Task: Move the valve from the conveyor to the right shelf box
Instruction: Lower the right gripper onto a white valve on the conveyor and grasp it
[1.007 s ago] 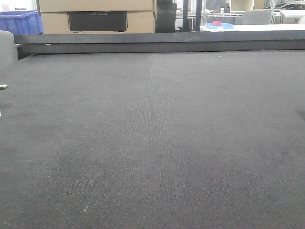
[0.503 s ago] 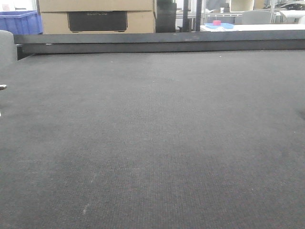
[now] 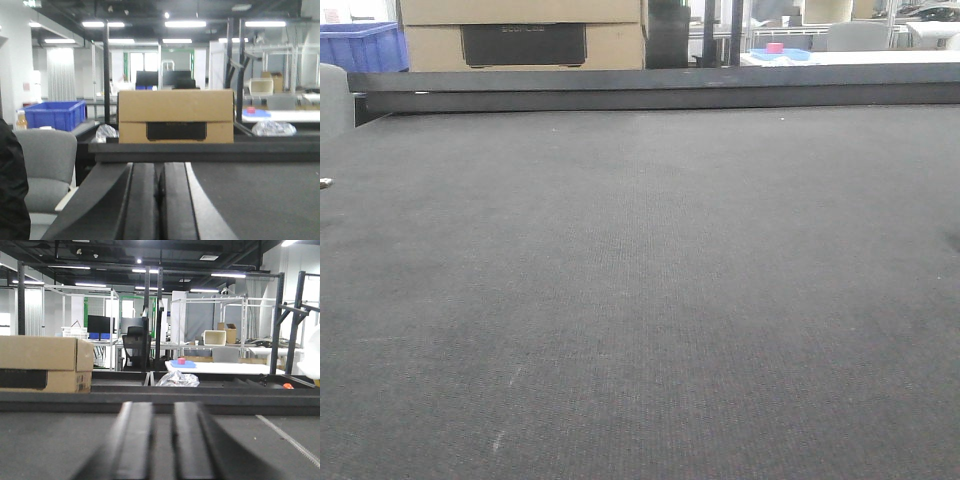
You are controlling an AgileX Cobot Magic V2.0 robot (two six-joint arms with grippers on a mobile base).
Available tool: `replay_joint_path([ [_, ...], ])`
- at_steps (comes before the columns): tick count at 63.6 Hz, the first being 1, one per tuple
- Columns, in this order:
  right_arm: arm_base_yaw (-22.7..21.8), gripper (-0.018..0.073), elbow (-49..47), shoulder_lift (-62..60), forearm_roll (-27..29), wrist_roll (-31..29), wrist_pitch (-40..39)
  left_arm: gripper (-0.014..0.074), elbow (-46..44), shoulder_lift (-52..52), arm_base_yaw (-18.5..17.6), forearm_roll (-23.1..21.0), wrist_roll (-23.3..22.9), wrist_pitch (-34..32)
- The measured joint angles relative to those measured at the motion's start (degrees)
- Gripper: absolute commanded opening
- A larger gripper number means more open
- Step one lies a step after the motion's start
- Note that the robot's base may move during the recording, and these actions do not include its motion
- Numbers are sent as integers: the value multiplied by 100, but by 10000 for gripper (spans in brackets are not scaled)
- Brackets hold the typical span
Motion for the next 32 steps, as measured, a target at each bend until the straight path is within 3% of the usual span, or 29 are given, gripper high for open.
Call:
replay_joint_path([
  [9,0,543,-503,661,-13,0,77,440,-842,698,0,55,0,818],
  [15,0,568,-552,1052,-70,0,132,584,-1169,1137,0,55,0,1365],
  [26,0,568,-772,1953,-85,0,545,603,-1490,1707,-13,64,0,1884],
  [32,0,568,-1351,2720,-89,0,1260,600,-1554,1821,-147,64,0,1885],
])
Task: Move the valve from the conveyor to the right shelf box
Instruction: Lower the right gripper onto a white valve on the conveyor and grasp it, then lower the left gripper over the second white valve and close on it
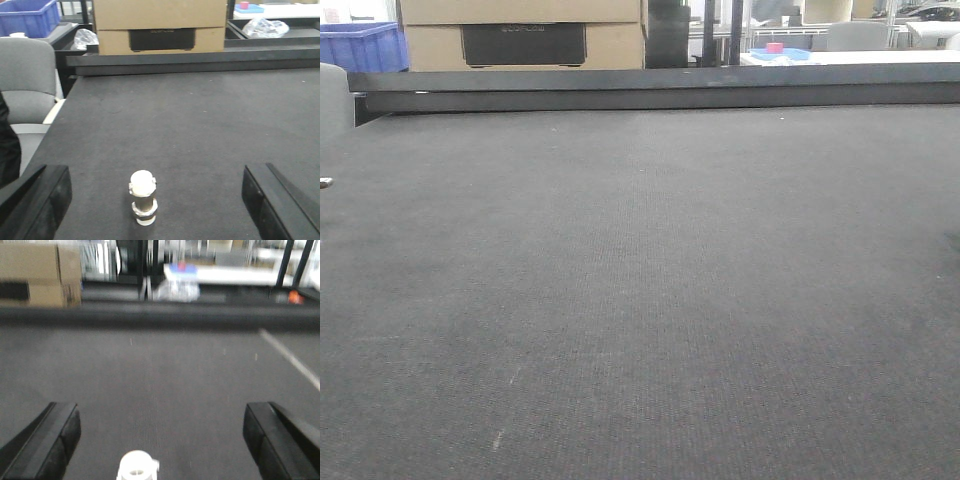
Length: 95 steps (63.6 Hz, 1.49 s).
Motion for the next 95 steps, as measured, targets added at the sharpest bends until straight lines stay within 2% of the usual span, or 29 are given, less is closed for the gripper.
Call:
replay_joint_path([
  [10,0,568,-1282,1495,0,0,1426,600,-4,73,-89,-10,0,11],
  [24,363,568,-2994,3385,-9,0,3491,600,-13,73,-89,-10,0,11],
  [32,395,568,-3546,4159,2,0,4176,600,-13,73,-89,-10,0,11],
  [61,290,568,-3702,5806,99,140,4297,600,-13,73,-89,-10,-12,11],
  [76,290,568,-3678,6289,237,140,4009,600,-13,73,-89,-10,-12,11],
  [95,290,568,-3204,6351,250,140,3487,600,-13,73,-89,-10,-12,11],
])
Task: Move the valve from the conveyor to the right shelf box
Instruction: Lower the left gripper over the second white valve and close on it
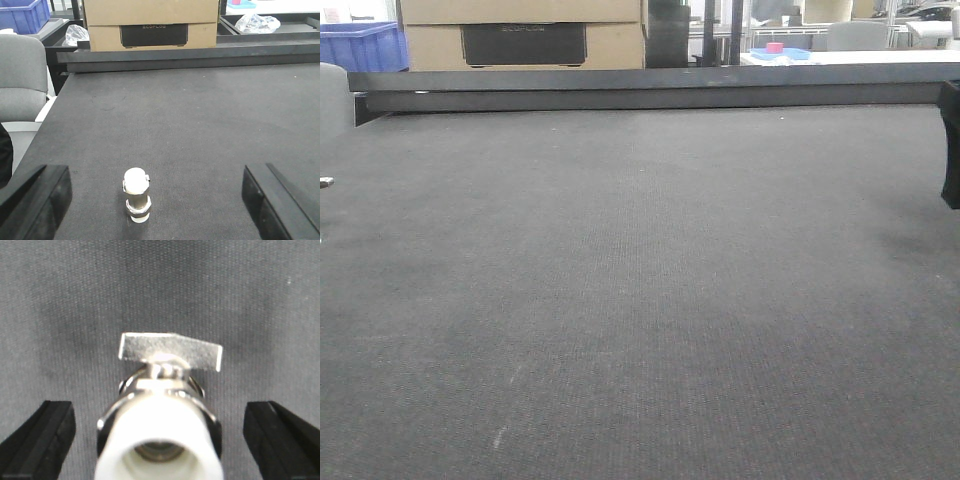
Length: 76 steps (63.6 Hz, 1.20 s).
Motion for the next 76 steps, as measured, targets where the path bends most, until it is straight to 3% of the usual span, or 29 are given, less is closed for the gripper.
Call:
replay_joint_path([
  [10,0,565,13,0,0,0,-171,600,0,0,0,0,0,0],
  [15,0,515,13,0,0,0,-219,600,0,0,0,0,0,0],
  [31,0,111,13,10,0,4,-169,600,0,0,0,0,0,0],
  [40,0,-169,13,9,0,4,-81,600,0,0,0,0,0,0],
  [52,0,-155,26,-90,-11,4,7,588,-17,13,0,0,0,105],
  [61,0,-155,77,-571,-23,4,125,496,-252,289,0,0,-29,418],
  [68,0,-155,77,-1124,-23,4,63,426,-641,748,0,0,-81,774],
  [76,0,-155,77,-1692,-23,4,54,430,-1194,1464,0,0,-94,1141],
])
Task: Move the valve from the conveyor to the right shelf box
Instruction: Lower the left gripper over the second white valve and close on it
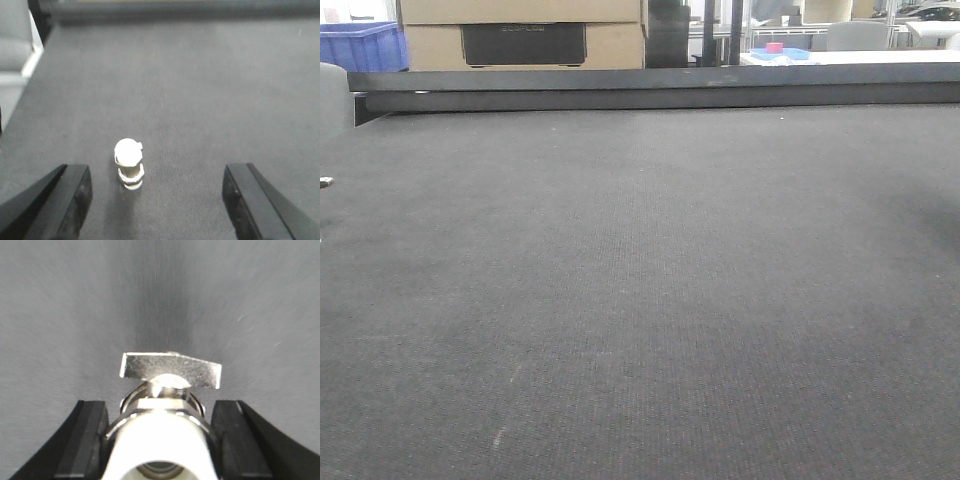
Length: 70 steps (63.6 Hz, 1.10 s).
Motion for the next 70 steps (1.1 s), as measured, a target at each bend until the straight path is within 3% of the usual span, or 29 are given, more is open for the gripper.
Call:
replay_joint_path([
  [5,0,-155,0,-242,0,0,0,453,-379,503,0,0,-10,217],
  [17,0,-155,0,-531,0,0,11,616,-1301,1837,0,97,-10,895],
  [33,0,-155,0,-536,0,0,37,602,-2527,3671,0,677,-10,1771],
  [42,0,-155,0,-536,55,0,37,602,-3144,4517,168,715,-10,2173],
  [57,0,-155,0,-536,67,0,37,602,-3396,5419,639,76,480,2322],
  [70,0,-155,0,-536,67,0,-57,602,-3409,5939,702,-261,795,2186],
])
